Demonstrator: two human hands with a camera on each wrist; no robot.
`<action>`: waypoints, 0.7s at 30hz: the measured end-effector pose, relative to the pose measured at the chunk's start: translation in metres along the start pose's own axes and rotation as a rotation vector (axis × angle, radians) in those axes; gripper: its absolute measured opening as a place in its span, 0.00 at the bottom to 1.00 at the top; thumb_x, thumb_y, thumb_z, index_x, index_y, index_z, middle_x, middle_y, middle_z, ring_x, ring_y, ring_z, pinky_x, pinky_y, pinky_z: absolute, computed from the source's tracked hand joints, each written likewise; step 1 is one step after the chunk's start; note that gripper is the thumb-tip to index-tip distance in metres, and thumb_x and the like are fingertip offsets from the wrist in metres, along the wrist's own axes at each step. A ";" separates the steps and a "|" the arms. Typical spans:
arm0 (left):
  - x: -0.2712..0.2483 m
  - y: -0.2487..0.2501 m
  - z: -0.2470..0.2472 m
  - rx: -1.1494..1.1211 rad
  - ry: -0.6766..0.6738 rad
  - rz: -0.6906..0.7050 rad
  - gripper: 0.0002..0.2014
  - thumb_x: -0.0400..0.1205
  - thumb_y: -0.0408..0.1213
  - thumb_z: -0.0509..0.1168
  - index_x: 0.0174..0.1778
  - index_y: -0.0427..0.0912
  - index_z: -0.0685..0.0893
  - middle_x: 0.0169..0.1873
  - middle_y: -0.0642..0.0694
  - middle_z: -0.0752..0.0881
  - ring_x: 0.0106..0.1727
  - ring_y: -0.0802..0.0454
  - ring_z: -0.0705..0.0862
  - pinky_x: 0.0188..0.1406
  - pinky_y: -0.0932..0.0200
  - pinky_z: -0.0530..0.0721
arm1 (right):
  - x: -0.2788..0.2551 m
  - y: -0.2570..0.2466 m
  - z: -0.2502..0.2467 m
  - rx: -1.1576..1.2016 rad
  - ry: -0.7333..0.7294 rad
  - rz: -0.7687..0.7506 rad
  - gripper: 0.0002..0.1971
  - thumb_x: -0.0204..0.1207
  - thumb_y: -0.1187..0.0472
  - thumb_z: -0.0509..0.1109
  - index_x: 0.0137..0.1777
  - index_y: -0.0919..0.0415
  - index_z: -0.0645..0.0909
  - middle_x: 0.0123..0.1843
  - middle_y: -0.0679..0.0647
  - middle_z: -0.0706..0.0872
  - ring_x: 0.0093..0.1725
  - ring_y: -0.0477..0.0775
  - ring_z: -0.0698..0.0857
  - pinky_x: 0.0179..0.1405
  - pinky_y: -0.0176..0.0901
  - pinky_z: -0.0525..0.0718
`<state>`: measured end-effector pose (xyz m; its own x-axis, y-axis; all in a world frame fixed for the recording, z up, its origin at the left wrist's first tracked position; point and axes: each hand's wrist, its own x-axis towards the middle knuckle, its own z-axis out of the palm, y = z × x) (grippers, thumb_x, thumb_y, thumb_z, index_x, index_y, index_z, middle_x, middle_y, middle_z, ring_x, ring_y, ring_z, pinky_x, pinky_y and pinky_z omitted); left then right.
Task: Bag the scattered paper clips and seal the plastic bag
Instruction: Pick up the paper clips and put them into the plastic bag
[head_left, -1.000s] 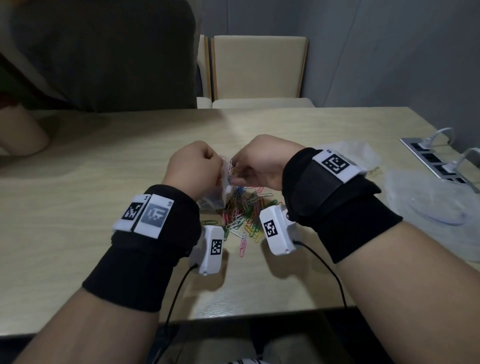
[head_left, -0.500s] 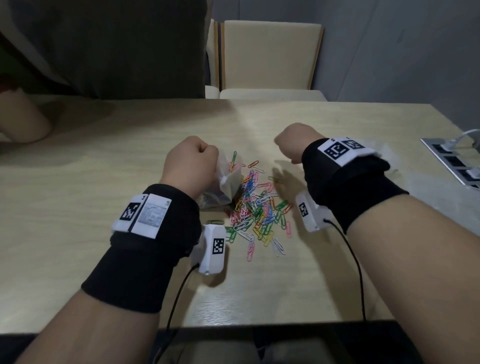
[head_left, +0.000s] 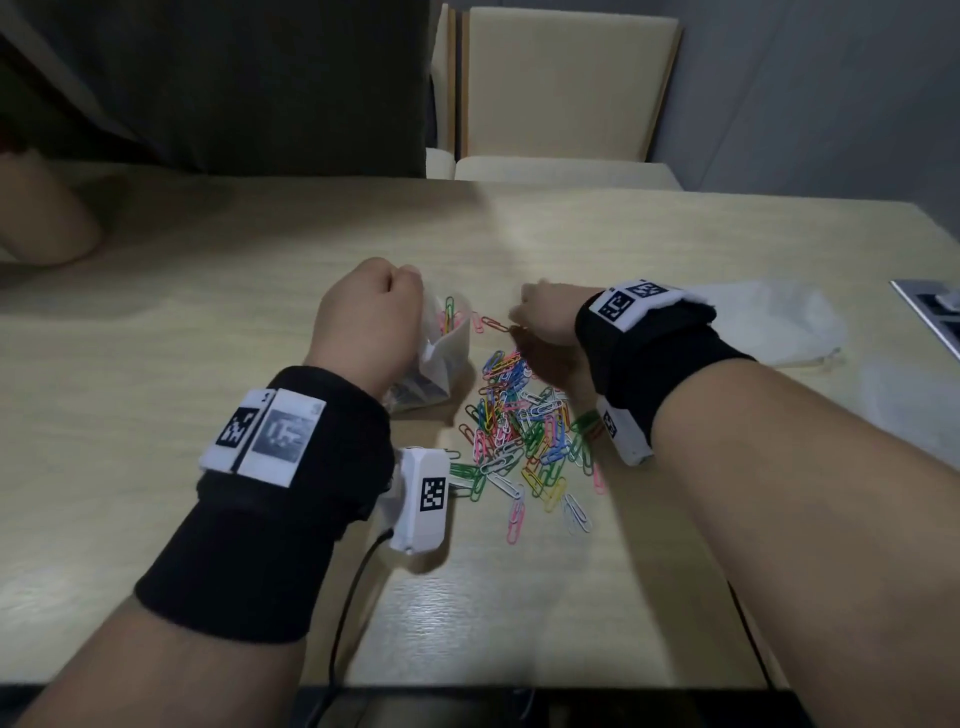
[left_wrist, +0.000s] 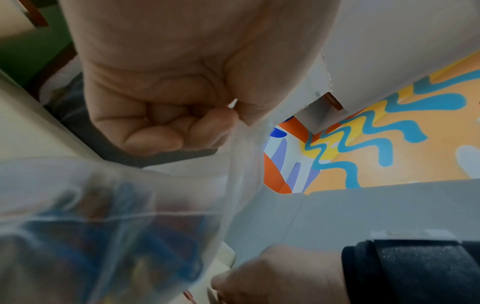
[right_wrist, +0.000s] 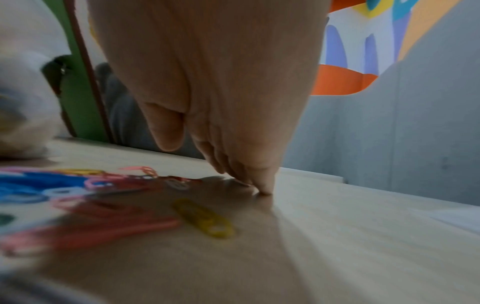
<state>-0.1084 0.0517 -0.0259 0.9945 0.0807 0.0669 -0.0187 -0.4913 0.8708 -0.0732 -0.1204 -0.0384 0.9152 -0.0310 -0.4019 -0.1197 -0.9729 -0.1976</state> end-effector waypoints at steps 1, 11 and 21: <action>0.000 0.000 -0.001 0.001 0.004 -0.006 0.18 0.84 0.47 0.55 0.30 0.42 0.71 0.30 0.39 0.77 0.44 0.29 0.84 0.49 0.33 0.83 | -0.003 -0.008 0.000 0.029 -0.021 -0.031 0.15 0.88 0.60 0.54 0.67 0.67 0.75 0.72 0.66 0.76 0.69 0.64 0.78 0.59 0.47 0.74; -0.002 -0.001 -0.012 0.079 0.028 -0.015 0.19 0.86 0.45 0.54 0.30 0.41 0.71 0.29 0.43 0.75 0.40 0.39 0.78 0.47 0.42 0.81 | -0.044 -0.020 0.016 -0.198 -0.128 -0.293 0.22 0.89 0.61 0.52 0.82 0.61 0.62 0.83 0.57 0.63 0.78 0.63 0.69 0.75 0.49 0.69; -0.024 0.003 -0.005 0.105 -0.073 0.009 0.19 0.87 0.46 0.55 0.31 0.42 0.73 0.30 0.40 0.82 0.39 0.36 0.84 0.48 0.43 0.84 | -0.075 -0.008 0.041 -0.226 -0.005 -0.276 0.32 0.74 0.46 0.73 0.78 0.50 0.71 0.70 0.53 0.81 0.65 0.58 0.82 0.64 0.49 0.82</action>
<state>-0.1327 0.0523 -0.0222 0.9993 0.0144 0.0350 -0.0202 -0.5798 0.8145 -0.1563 -0.1008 -0.0432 0.8991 0.2407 -0.3656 0.2207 -0.9706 -0.0964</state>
